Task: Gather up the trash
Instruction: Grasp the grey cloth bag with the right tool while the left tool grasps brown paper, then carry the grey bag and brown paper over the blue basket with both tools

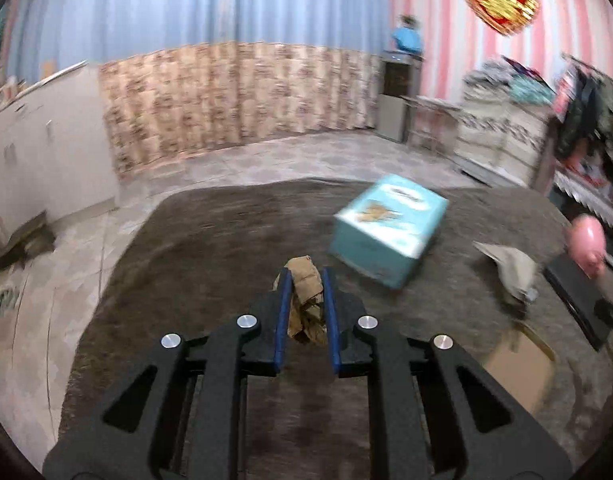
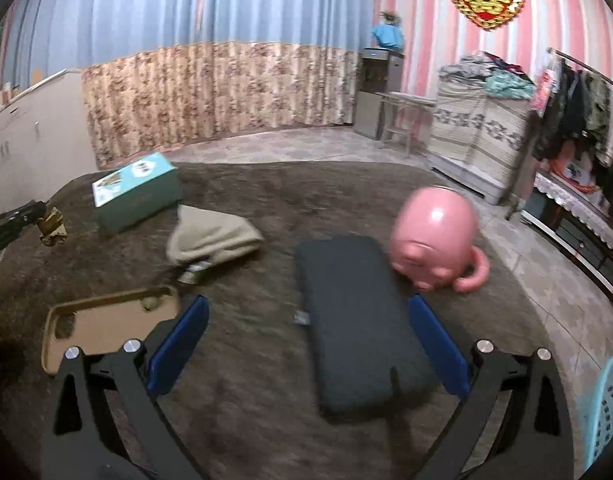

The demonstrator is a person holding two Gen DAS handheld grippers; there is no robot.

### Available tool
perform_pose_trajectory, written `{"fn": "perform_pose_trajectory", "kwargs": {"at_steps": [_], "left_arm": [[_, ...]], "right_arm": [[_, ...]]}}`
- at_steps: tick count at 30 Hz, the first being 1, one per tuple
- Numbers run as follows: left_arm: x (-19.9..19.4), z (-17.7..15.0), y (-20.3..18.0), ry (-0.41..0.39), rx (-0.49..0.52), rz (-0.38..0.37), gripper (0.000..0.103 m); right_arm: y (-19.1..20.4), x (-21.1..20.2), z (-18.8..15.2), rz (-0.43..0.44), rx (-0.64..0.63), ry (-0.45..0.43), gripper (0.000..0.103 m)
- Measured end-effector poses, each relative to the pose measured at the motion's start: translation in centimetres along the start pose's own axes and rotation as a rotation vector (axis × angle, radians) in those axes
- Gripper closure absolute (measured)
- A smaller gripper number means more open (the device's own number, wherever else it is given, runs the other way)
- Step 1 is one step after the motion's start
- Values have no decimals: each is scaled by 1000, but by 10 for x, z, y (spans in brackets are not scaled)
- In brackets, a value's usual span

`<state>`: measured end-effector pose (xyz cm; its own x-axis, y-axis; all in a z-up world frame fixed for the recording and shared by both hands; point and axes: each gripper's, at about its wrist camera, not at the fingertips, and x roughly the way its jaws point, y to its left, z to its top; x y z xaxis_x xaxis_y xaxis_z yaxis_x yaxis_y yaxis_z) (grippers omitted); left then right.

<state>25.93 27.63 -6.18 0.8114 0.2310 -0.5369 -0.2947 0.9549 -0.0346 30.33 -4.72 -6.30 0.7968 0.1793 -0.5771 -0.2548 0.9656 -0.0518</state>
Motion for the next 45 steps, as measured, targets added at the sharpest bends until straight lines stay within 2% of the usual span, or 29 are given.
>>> {"fn": "perform_pose_trajectory", "kwargs": {"at_steps": [5, 11, 15, 17, 18, 20, 21, 22, 25, 31, 35, 41, 45], "left_arm": [[10, -3, 25, -15, -88, 53, 88], [15, -5, 22, -14, -77, 62, 88], [12, -7, 19, -27, -63, 61, 88], [12, -9, 18, -25, -60, 57, 88], [13, -9, 18, -23, -61, 55, 88], [14, -10, 20, -15, -68, 51, 88], [14, -10, 21, -12, -71, 49, 88], [14, -11, 22, -9, -74, 48, 88], [14, -11, 22, -12, -71, 52, 88], [18, -9, 17, -2, -44, 73, 88], [6, -4, -3, -1, 11, 54, 89], [-37, 12, -58, -55, 62, -49, 89], [-68, 18, -112, -90, 98, -161, 89]], "right_arm": [[31, 25, 10, 58, -20, 38, 5], [56, 63, 29, 78, -48, 95, 5], [63, 90, 38, 98, -41, 164, 7], [67, 103, 39, 105, -49, 201, 20], [66, 106, 38, 118, -49, 216, 38], [66, 110, 35, 146, -45, 231, 48], [66, 109, 34, 155, -44, 223, 58], [65, 106, 34, 164, -45, 213, 71], [58, 89, 33, 185, -38, 175, 79], [21, 30, 36, 197, 3, 81, 80], [-20, -20, 33, 155, 18, 16, 80], [-99, -85, 12, 28, 82, -60, 80], [-148, -127, -12, -77, 117, -78, 80]]}}
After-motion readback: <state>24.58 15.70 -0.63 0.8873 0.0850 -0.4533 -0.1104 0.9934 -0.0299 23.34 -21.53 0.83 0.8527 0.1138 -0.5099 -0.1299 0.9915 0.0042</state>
